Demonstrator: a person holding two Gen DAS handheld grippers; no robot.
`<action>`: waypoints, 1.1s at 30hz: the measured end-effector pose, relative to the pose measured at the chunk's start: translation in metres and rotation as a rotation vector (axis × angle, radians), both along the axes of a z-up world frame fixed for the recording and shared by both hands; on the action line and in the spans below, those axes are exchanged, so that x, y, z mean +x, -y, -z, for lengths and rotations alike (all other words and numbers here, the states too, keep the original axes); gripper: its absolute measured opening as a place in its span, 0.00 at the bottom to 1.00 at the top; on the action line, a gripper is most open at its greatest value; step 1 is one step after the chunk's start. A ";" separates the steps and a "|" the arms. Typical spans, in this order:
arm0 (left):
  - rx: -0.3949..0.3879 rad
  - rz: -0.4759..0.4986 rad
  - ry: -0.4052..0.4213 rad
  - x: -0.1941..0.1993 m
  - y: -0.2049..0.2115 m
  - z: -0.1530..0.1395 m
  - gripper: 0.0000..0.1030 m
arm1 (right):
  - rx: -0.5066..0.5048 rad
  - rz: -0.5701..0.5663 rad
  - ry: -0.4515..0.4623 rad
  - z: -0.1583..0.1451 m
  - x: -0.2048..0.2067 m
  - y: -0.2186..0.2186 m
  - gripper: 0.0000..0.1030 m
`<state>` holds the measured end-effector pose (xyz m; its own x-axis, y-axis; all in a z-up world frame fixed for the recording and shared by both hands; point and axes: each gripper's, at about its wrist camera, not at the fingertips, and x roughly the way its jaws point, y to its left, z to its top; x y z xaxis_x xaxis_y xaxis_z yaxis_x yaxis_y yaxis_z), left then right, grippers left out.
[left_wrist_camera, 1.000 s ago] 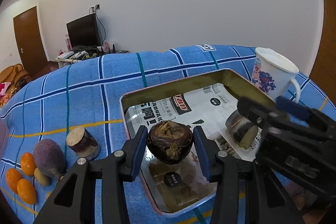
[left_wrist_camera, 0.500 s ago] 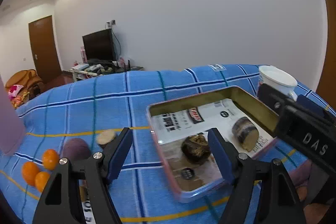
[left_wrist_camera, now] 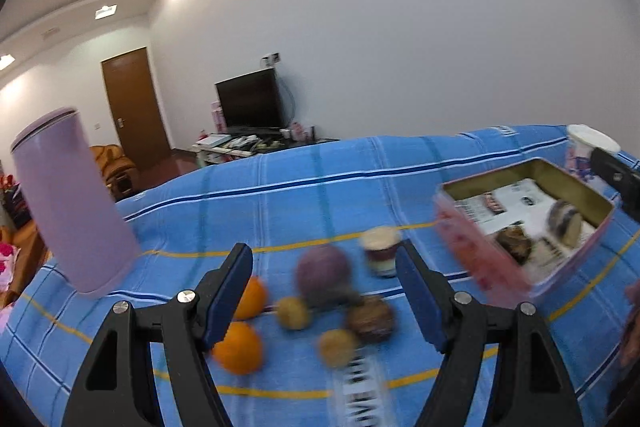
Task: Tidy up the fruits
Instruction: 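Move both tools back over the remaining fruits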
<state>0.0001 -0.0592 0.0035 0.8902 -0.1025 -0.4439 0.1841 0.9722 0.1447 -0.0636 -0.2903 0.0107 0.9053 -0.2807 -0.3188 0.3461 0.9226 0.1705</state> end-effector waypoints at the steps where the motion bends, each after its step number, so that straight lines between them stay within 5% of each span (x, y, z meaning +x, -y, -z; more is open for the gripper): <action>1: 0.006 -0.010 0.006 0.001 -0.007 0.000 0.73 | 0.006 -0.003 0.000 0.000 -0.002 -0.004 1.00; 25: -0.049 -0.133 -0.013 0.021 -0.091 0.006 0.73 | -0.085 -0.189 -0.046 0.003 0.014 -0.137 0.98; 28: -0.009 -0.158 -0.021 0.027 -0.096 0.005 0.73 | -0.104 -0.204 -0.071 0.004 0.018 -0.142 0.79; 30: -0.014 -0.188 -0.024 0.031 -0.107 0.001 0.73 | -0.097 -0.245 -0.112 0.008 0.024 -0.144 0.57; 33: -0.067 -0.224 -0.049 0.040 -0.132 -0.004 0.73 | -0.096 -0.293 -0.158 0.011 0.031 -0.150 0.51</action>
